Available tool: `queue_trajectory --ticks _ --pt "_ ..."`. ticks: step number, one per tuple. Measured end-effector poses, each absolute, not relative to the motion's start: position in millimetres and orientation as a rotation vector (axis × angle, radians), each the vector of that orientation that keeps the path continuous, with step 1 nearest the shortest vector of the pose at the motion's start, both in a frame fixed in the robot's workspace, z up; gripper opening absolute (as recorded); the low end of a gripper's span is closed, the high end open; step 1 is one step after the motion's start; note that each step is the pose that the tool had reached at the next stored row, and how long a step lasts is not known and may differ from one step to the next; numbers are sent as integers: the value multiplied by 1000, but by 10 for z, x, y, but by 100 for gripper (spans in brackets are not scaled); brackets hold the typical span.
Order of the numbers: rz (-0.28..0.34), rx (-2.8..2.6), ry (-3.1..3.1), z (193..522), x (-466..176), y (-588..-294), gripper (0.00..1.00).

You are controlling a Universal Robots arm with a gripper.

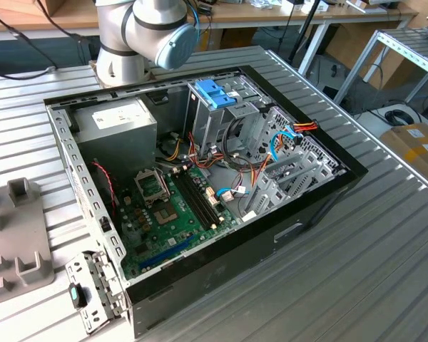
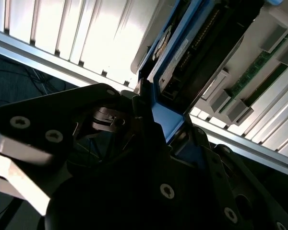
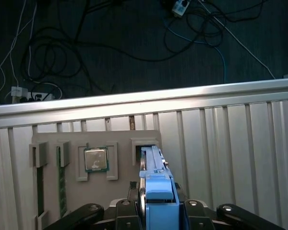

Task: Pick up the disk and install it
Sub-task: 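Pick up the disk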

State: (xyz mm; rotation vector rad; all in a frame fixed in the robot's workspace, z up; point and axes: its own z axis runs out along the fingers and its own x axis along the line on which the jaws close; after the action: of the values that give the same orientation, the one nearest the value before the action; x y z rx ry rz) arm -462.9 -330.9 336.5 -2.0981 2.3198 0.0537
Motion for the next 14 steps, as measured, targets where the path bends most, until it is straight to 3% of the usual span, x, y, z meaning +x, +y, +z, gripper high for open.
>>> queue_trajectory --ticks 14 --pt "54 -2098 2320 3477 -4629 -3301 37"
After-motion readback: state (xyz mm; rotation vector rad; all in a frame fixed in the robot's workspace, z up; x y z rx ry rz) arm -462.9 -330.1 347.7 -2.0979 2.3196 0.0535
